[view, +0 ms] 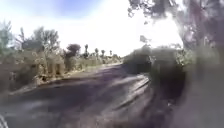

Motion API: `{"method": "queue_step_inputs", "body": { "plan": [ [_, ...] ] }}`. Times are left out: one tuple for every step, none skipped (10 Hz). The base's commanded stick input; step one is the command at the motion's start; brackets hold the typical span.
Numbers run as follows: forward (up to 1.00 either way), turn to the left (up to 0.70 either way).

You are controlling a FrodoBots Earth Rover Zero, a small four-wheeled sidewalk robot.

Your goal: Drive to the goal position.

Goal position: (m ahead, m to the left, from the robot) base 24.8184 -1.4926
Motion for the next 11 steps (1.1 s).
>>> {"method": "queue_step_inputs", "body": {
  "plan": [
    [0.85, -0.20],
    [0.85, -0.07],
    [0.85, 0.00],
    [0.85, 0.00],
    [0.85, 0.00],
    [0.85, -0.02],
    [0.85, -0.06],
    [0.85, -0.10],
    [0.85, -0.34],
    [0.85, -0.34],
    [0.85, -0.34]
  ]
}}
